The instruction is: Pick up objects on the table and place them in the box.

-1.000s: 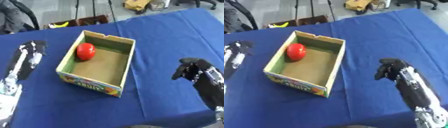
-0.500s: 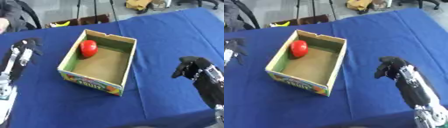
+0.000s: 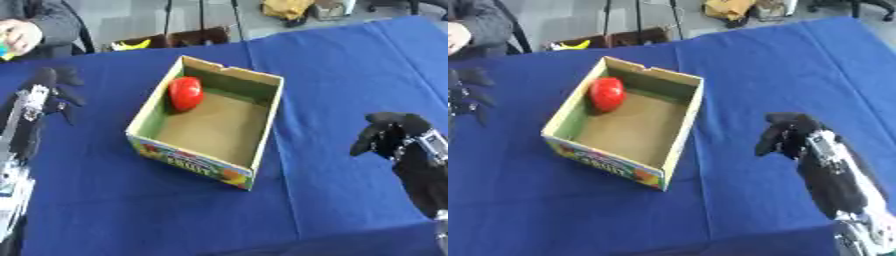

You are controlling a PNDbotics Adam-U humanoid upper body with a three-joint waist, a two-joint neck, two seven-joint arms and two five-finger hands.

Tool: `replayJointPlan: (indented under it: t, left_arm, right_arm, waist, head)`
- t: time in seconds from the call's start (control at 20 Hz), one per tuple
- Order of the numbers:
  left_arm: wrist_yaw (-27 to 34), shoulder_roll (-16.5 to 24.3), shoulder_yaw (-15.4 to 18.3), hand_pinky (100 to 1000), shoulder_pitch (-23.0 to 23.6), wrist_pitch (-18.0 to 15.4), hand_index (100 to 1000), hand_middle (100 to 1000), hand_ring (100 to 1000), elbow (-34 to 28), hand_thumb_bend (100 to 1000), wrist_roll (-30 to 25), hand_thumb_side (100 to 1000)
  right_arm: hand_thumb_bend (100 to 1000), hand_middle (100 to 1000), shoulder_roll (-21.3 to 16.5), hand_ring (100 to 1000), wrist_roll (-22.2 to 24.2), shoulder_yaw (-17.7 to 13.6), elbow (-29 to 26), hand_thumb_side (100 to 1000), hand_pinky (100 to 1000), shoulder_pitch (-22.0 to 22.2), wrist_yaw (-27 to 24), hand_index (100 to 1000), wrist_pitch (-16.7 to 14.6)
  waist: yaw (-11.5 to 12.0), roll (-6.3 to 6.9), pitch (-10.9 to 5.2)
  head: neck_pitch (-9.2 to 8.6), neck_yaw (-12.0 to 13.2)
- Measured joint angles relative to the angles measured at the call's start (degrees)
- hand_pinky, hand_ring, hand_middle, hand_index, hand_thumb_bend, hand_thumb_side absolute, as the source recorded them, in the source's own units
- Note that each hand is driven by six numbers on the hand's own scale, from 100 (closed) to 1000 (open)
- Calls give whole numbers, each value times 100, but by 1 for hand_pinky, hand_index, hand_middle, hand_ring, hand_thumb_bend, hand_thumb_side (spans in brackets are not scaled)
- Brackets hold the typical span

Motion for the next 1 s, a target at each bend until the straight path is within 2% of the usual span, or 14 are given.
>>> replayJointPlan:
  t: [0.3,0.65,1.0]
  left_arm:
    - [529,-1,97,306,-6,54,800,634,522,-94,264,-129,1000]
    - [1063,-1,198,307,-14,125,798,632,522,-165,269,-265,1000]
    - [1150,-1,226,308,-13,144,798,632,521,-180,268,-333,1000]
  right_arm:
    - [100,540,-1,560,-33,-8,0,799,573,-1,31,744,-11]
    - [100,542,-1,561,-47,-31,0,776,573,-9,31,743,-26]
    - [100,542,-17,561,-37,-33,0,754,572,-36,31,743,-45]
  waist:
    - [194,-38,23]
    - [208,-60,59]
    - [215,-69,59]
  head:
    - [0,82]
    - [-1,246]
    - [-1,341]
